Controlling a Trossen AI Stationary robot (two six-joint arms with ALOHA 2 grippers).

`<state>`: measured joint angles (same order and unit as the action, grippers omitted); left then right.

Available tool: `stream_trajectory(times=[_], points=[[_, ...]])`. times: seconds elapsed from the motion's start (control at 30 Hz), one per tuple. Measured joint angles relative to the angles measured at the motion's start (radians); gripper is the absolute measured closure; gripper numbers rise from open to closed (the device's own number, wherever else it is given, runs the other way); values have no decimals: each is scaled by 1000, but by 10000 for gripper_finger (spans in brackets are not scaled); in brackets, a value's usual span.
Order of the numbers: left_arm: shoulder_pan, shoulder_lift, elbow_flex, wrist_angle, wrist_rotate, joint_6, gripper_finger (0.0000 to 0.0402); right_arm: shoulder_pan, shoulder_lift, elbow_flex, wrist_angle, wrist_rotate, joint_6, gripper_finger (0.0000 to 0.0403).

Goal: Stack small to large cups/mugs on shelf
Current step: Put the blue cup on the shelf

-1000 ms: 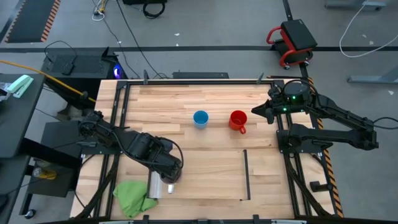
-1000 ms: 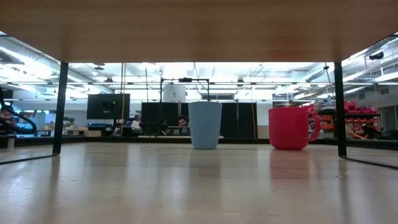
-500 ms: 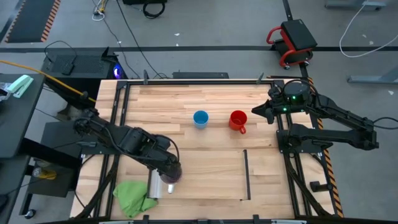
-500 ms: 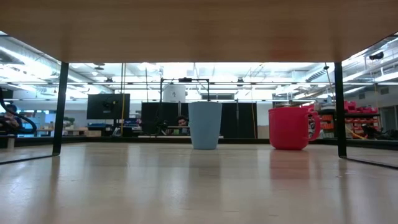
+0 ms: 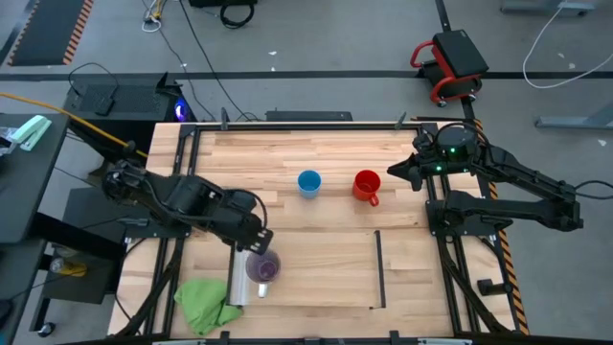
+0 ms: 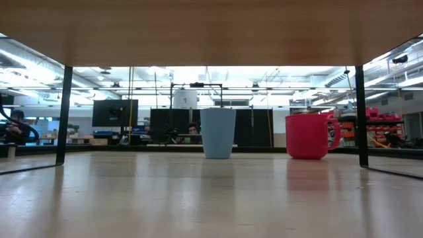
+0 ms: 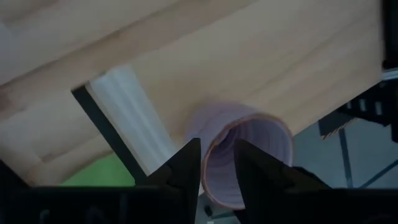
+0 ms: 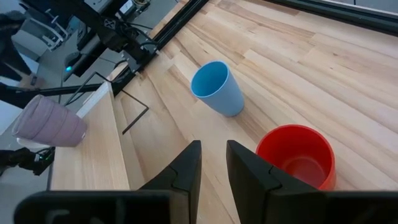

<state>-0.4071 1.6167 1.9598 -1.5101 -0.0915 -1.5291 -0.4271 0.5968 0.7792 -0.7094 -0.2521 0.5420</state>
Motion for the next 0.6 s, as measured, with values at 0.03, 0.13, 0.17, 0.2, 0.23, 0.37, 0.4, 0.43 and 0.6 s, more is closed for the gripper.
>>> stream_trajectory(times=[0.03, 0.13, 0.17, 0.2, 0.23, 0.37, 0.4, 0.43, 0.6], points=[[7, -8, 0, -1, -10, 16, 296, 0, 0, 0, 0, 0, 1, 320], [28, -29, 0, -1, -34, 50, 296, 0, 0, 0, 0, 0, 3, 320], [36, -34, 0, -1, -40, 58, 296, 0, 0, 0, 0, 0, 4, 320], [45, -39, 0, -1, -43, 71, 296, 0, 0, 0, 0, 0, 6, 320], [53, -42, 0, -2, -44, 83, 296, 0, 0, 0, 1, -1, 7, 320], [93, -44, 0, -15, -45, 147, 296, 0, 0, 0, 17, -5, 8, 320], [102, -46, 0, -24, -46, 160, 296, 0, 0, 0, 29, -8, 11, 320], [114, -48, 0, -38, -46, 179, 296, 0, 0, 0, 43, -12, 20, 320], [191, -48, 0, -62, -61, 269, 297, 0, 8, 0, 100, -27, 34, 320]])
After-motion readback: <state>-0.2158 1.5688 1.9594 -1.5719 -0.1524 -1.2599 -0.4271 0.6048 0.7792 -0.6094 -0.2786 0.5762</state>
